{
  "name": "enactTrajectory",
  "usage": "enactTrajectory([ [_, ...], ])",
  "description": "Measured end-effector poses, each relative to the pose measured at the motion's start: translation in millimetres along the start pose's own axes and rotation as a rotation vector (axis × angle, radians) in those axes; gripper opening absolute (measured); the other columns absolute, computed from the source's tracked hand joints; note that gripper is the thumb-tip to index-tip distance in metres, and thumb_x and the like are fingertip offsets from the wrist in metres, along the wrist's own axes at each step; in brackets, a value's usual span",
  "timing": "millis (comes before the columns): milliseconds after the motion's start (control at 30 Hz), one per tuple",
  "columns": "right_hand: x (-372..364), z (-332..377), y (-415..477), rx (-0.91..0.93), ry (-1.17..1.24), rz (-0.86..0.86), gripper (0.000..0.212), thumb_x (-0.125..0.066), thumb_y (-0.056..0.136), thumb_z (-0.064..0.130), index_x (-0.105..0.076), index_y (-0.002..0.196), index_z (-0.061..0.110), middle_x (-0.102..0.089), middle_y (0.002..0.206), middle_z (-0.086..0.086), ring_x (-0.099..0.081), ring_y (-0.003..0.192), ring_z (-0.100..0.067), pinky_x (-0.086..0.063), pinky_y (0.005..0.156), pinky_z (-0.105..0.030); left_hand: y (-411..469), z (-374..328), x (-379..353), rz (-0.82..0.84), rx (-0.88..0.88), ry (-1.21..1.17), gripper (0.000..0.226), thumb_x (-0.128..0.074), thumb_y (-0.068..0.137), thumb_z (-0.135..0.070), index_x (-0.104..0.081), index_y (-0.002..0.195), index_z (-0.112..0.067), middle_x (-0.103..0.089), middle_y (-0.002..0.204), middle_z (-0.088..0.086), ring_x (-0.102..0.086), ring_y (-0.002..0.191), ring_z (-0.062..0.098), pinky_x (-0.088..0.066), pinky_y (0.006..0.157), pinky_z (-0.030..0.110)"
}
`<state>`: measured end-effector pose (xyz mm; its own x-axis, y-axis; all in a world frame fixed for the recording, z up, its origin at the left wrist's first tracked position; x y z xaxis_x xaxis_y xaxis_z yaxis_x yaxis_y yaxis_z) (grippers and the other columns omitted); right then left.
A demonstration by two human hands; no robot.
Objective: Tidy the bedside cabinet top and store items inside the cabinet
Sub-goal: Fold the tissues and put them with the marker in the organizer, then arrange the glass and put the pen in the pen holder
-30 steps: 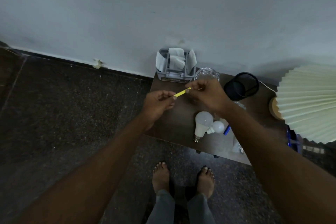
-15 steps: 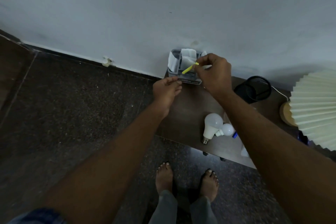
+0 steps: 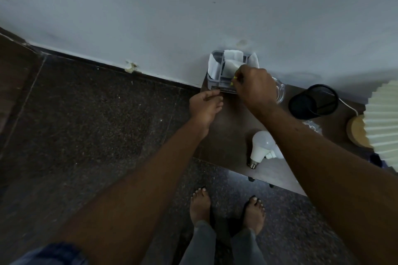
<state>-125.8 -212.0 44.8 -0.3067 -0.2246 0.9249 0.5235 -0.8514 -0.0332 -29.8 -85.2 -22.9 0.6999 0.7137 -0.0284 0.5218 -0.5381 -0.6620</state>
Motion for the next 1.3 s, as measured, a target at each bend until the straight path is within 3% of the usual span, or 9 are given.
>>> enactTrajectory([
  [300,-12,3,2,-0.007,-0.035,0.113,0.023,-0.055,0.096,0.025,-0.073,0.106,0.016,-0.069,0.107,-0.013,-0.068,0.092,-0.039,-0.058,0.076,-0.045,4,5,9,-0.030,0.011,0.032,0.026,-0.064,0.093,0.000,-0.068,0.118,-0.002,-0.072,0.110,0.019,-0.070,0.095,0.021,-0.060,0.082,0.026],
  [433,2,-1,-4,-0.029,0.144,-0.009,0.021,-0.061,0.094,0.015,-0.073,0.109,0.006,-0.066,0.113,-0.015,-0.066,0.099,-0.035,-0.056,0.083,-0.045,7,6,12,-0.030,-0.013,0.056,0.025,-0.067,0.092,-0.001,-0.069,0.116,-0.005,-0.072,0.106,0.014,-0.071,0.094,0.019,-0.060,0.081,0.025],
  [600,17,-29,-32,-0.270,0.443,-0.208,0.020,-0.072,0.088,0.024,-0.073,0.105,0.014,-0.072,0.100,0.000,-0.065,0.077,-0.011,-0.053,0.073,-0.021,3,1,16,-0.032,-0.068,0.095,0.024,-0.066,0.092,0.000,-0.069,0.115,-0.005,-0.071,0.101,0.012,-0.069,0.093,0.019,-0.060,0.078,0.023],
  [700,15,-40,-50,-0.367,0.592,-0.225,0.033,-0.078,0.084,0.024,-0.069,0.115,0.016,-0.069,0.107,0.006,-0.065,0.085,-0.004,-0.055,0.075,-0.018,6,-1,22,-0.072,-0.109,0.152,0.026,-0.064,0.090,0.003,-0.069,0.114,-0.008,-0.072,0.107,0.014,-0.069,0.095,0.020,-0.060,0.084,0.033],
  [867,-3,-42,-64,-0.454,0.760,-0.158,0.068,-0.080,0.084,0.020,-0.048,0.144,0.014,-0.054,0.136,0.004,-0.054,0.116,-0.004,-0.050,0.084,-0.009,10,-10,23,-0.118,-0.193,0.222,0.051,-0.070,0.083,0.003,-0.059,0.132,-0.009,-0.067,0.125,0.006,-0.066,0.113,0.019,-0.057,0.093,0.033],
  [967,-13,-38,-64,-0.475,0.845,-0.126,0.073,-0.080,0.083,0.011,-0.044,0.146,0.012,-0.055,0.124,0.017,-0.055,0.105,0.014,-0.045,0.072,0.002,13,-13,20,-0.077,-0.216,0.240,0.078,-0.073,0.082,0.004,-0.039,0.151,-0.011,-0.052,0.148,0.009,-0.056,0.130,0.018,-0.052,0.104,0.035],
  [1067,-24,-37,-62,-0.464,0.896,-0.092,0.069,-0.080,0.082,0.005,-0.046,0.141,0.014,-0.052,0.107,0.030,-0.051,0.090,0.032,-0.045,0.074,0.002,12,-14,13,-0.015,-0.234,0.274,0.089,-0.073,0.083,0.005,-0.027,0.158,-0.010,-0.044,0.154,0.007,-0.050,0.126,0.005,-0.047,0.100,0.025],
  [1167,-30,-37,-59,-0.444,0.924,-0.057,0.072,-0.082,0.079,0.007,-0.046,0.142,0.014,-0.059,0.118,0.019,-0.054,0.098,0.028,-0.047,0.085,-0.002,17,-14,8,0.045,-0.259,0.302,0.090,-0.071,0.082,0.008,-0.025,0.158,-0.007,-0.048,0.151,0.006,-0.050,0.123,0.002,-0.047,0.101,0.024],
  [1300,-37,-36,-53,-0.422,0.955,-0.015,0.073,-0.082,0.078,0.003,-0.046,0.141,0.014,-0.062,0.117,0.017,-0.059,0.103,0.016,-0.049,0.093,-0.010,24,-15,6,0.101,-0.292,0.344,0.081,-0.070,0.078,0.009,-0.039,0.151,-0.009,-0.058,0.137,-0.005,-0.060,0.125,0.013,-0.050,0.108,0.038],
])
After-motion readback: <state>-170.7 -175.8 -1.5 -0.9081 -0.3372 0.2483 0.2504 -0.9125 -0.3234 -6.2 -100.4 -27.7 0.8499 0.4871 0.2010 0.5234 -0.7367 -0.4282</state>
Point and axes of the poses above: each hand's wrist, its own y-axis towards the middle knuckle, its own x-axis out of the back of the hand, z = x × y, the point moved 6 cm from there along y, towards the middle knuckle
